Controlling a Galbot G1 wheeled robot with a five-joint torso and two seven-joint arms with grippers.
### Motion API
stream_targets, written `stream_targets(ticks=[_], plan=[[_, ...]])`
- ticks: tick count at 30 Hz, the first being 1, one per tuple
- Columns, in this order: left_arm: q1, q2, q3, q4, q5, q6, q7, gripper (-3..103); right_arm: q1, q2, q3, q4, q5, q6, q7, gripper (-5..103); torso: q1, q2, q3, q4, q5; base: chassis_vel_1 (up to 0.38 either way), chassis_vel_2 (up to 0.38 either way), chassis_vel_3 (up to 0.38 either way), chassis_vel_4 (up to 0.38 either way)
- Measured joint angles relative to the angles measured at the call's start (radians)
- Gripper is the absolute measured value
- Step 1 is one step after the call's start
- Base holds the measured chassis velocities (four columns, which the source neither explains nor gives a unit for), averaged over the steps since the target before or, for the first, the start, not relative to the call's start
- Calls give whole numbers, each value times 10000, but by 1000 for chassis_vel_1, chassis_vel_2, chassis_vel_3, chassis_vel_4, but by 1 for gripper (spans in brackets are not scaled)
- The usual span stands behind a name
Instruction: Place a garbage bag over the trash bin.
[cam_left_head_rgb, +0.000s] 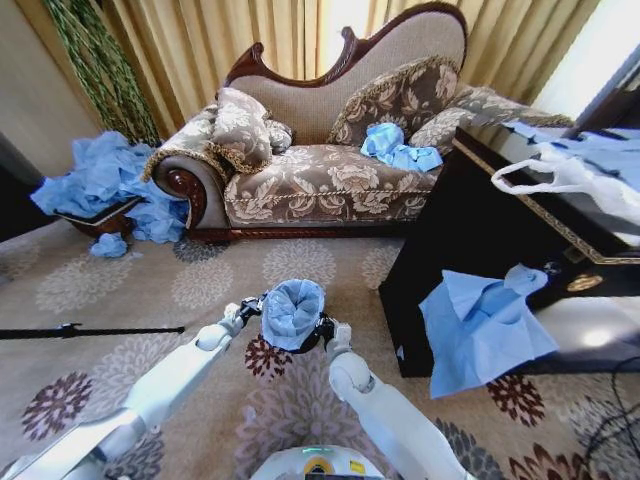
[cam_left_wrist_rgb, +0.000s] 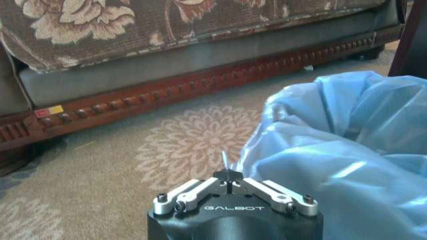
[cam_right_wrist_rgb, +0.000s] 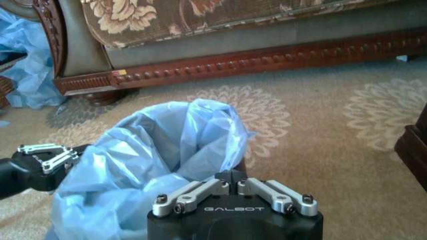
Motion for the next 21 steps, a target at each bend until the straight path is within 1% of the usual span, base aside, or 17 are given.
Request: stream_targets(ticks=[13,19,21], plan=[[-27,-127,23,98,33,-3,15,0,-238,-277,270,-26,14,149,-9,0,0,0,0,-6,-1,0,0,0,0],[41,-160,16,91,61,-3,17,0,-285,-190,296,-286,-112,254,-82,0,0,0,0,-4,-3,0,0,0,0],[64,-158,3,71,70,-2,14,0,-325,-170,301,-166,-160,294,15,0,0,0,0,-3,-2,0,0,0,0]])
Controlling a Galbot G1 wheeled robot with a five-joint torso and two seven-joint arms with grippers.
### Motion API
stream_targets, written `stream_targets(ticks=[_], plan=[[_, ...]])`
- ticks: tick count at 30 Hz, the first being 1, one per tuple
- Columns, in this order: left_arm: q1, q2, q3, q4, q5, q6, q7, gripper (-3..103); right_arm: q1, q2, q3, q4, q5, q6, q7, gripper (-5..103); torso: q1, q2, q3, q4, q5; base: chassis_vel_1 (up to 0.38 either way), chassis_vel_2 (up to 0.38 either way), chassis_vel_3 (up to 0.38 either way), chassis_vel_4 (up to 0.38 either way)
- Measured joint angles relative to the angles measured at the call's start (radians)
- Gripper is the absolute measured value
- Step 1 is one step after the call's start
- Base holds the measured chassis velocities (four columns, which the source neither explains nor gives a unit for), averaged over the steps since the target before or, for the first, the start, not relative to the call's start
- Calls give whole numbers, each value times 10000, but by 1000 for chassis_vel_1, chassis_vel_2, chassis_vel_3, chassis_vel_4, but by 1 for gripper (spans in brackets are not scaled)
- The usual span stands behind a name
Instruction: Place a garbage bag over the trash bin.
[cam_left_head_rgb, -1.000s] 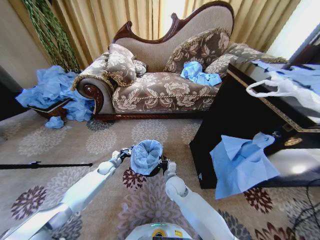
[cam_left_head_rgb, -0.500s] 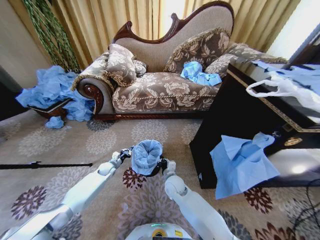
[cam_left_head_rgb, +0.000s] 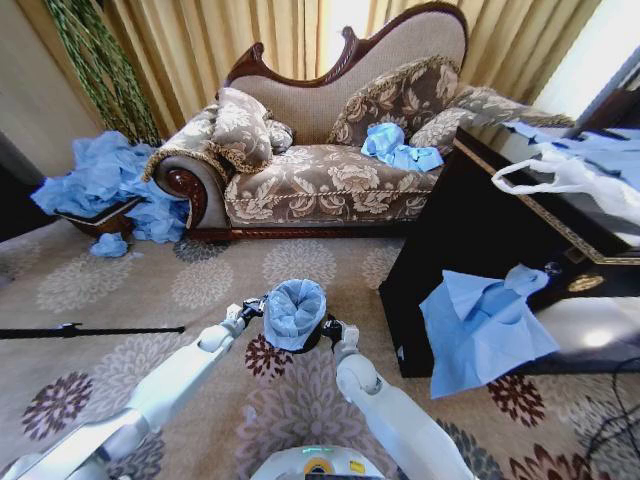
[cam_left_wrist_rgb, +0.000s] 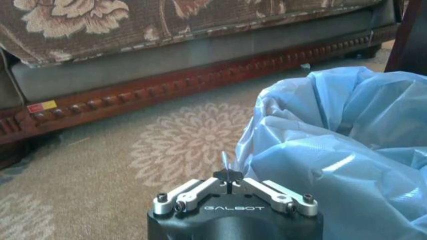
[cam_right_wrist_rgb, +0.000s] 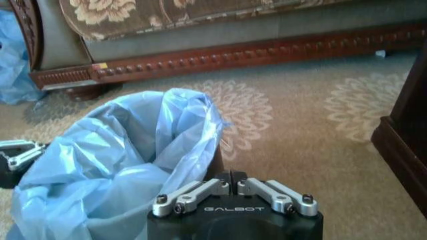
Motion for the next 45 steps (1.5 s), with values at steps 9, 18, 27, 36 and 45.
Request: stream_targets(ticks=[9,18,27,36,45], plan=[[-10,1,-28,11,6,6,0,0,44,-181,-246,933,60,-234,725,20,0,1,0,-2,-1,0,0,0,0],[12,-58,-58,18,32,9,0,0,360,192,-635,512,-186,-226,743,52,0,0,0,-1,0,0,0,0,0],[107,-58,-143,31,45,-15,29,0,468,303,-671,82,-324,-182,564,71,0,0,0,-2,0,0,0,0,0],[198,-85,-221,51,61,-47,56,0,407,317,-640,-232,-537,-91,481,44,0,0,0,-2,0,0,0,0,0],[185,-104,-225,97,64,-56,70,0,375,280,-597,-254,-523,-7,532,7,0,1,-1,-1,1,0,0,0,0]])
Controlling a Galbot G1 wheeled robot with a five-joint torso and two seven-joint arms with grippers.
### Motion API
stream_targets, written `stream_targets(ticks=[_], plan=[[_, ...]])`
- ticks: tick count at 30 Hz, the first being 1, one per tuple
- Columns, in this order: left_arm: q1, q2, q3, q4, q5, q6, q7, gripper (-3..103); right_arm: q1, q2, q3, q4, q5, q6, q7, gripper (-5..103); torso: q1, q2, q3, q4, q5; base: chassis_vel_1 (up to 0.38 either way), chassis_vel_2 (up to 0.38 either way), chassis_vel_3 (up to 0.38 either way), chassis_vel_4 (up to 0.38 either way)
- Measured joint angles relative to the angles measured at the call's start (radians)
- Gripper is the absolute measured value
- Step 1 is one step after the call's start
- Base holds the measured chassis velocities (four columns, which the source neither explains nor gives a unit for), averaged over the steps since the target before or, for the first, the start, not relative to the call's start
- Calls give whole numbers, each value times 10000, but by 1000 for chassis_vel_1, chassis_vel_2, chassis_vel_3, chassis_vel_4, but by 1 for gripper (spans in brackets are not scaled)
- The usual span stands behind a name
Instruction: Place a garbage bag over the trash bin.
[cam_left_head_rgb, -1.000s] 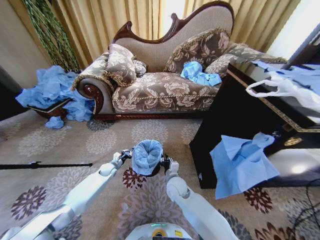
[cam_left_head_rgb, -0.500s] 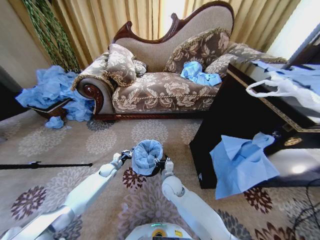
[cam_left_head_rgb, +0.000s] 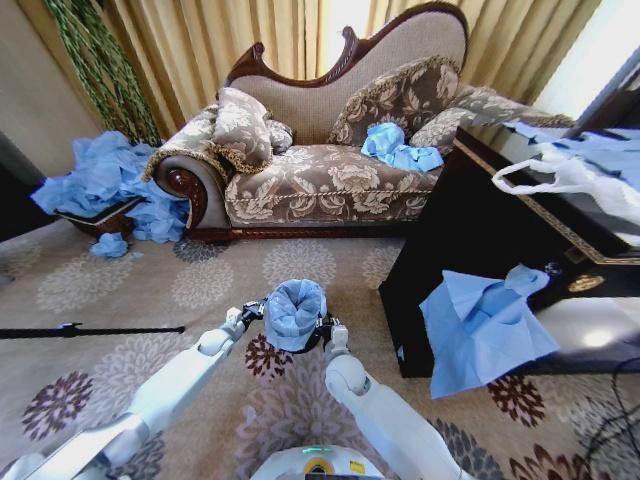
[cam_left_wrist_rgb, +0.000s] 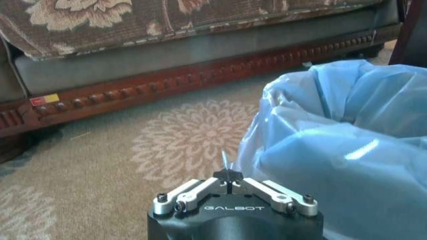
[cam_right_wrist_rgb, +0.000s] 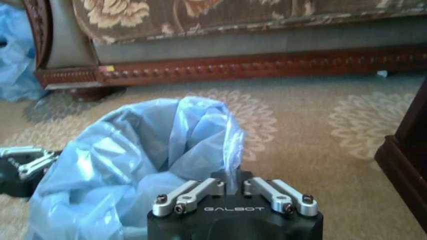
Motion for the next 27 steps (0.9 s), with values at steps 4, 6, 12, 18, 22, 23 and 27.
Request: stream_targets(ticks=[4,6,12,18,22,23,27], plan=[[-11,5,0,24,-5,0,7,0,3,-10,15,21,23,27,38,1,0,0,0,-1,0,0,0,0,0],[0,-2,-1,25,-7,0,10,0,4,-55,21,71,88,22,52,0,1,0,2,-2,-2,0,0,0,0],[16,-77,1,58,1,0,20,0,7,-97,92,98,124,23,58,0,1,0,2,-2,-2,0,0,0,0],[57,-148,13,108,48,1,44,0,-27,10,202,-302,13,194,23,0,1,0,2,-1,-1,0,0,0,0],[110,-153,10,120,83,1,50,0,-64,58,221,-449,11,216,-20,0,1,0,1,0,-1,0,0,0,0],[110,-153,10,120,83,1,50,0,-64,58,221,-449,11,216,-20,0,1,0,1,0,-1,0,0,0,0],[189,-159,-43,162,135,2,63,0,-151,124,217,-575,-15,240,-113,0,0,0,0,-1,0,0,0,0,0]])
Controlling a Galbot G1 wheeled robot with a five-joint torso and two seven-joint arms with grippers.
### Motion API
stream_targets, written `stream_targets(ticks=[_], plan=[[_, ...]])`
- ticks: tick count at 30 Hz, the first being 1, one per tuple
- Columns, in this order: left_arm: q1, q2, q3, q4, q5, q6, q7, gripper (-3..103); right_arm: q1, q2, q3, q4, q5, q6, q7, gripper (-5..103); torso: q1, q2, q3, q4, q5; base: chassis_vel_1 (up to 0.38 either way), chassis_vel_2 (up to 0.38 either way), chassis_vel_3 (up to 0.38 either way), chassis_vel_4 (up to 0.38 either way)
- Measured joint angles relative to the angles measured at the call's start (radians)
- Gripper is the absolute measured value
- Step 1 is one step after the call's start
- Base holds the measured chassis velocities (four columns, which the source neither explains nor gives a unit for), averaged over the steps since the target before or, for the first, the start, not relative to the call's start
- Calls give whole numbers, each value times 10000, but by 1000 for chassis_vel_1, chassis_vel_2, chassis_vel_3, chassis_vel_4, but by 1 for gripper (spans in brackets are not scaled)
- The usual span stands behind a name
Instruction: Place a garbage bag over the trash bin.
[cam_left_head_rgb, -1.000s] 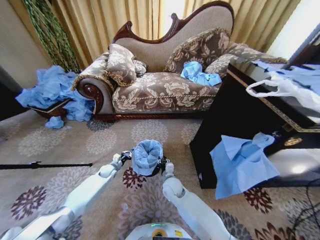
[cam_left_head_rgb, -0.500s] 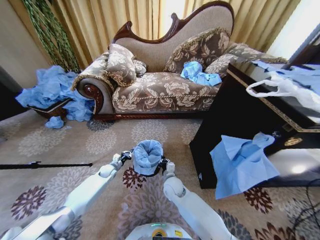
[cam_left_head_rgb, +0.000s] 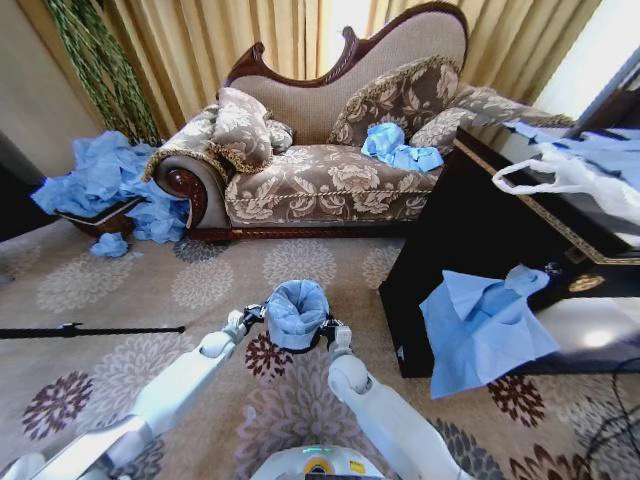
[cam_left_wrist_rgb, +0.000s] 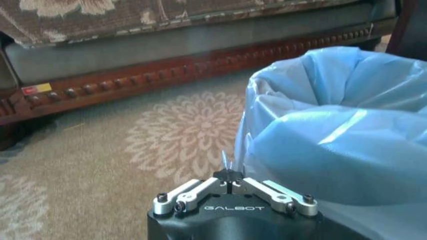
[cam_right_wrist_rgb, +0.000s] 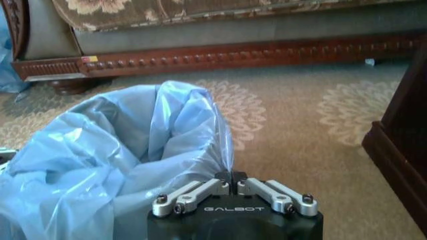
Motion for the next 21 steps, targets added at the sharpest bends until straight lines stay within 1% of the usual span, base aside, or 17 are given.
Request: stream_targets(ticks=[7,12,13,15,16,17,18,19,20,21], plan=[[250,-91,-103,140,171,-17,28,0,-198,166,-53,-206,-222,113,-139,0,0,0,0,0,0,0,0,0,0],[369,-153,-116,345,299,-26,29,0,-204,377,4,-627,-444,320,-214,0,0,0,0,1,0,0,0,0,0],[399,-189,-112,449,356,-25,25,0,-215,409,28,-697,-473,368,-231,-3,0,0,0,1,0,0,0,0,0],[409,-212,-111,497,370,-19,10,0,-232,415,34,-701,-483,382,-226,-3,0,0,0,2,-1,0,0,0,0],[428,-272,-111,578,148,36,-33,0,-297,402,44,-645,-500,384,-205,7,0,0,0,1,1,0,0,0,0],[438,-298,-102,581,-152,110,-128,0,-337,367,47,-561,-520,383,-188,12,0,0,0,2,0,0,0,0,0],[438,-298,-102,581,-152,110,-128,0,-337,367,47,-561,-520,383,-188,12,0,0,0,2,0,0,0,0,0],[448,-327,-98,573,-477,198,-251,0,-375,322,51,-467,-535,381,-167,12,0,0,0,1,1,0,0,0,0],[504,-370,-166,496,-1019,303,-407,0,-487,172,53,-174,-554,346,-94,17,0,0,0,0,-1,0,0,0,0],[504,-370,-166,496,-1019,303,-407,0,-487,172,53,-174,-554,346,-94,17,0,0,0,0,-1,0,0,0,0]])
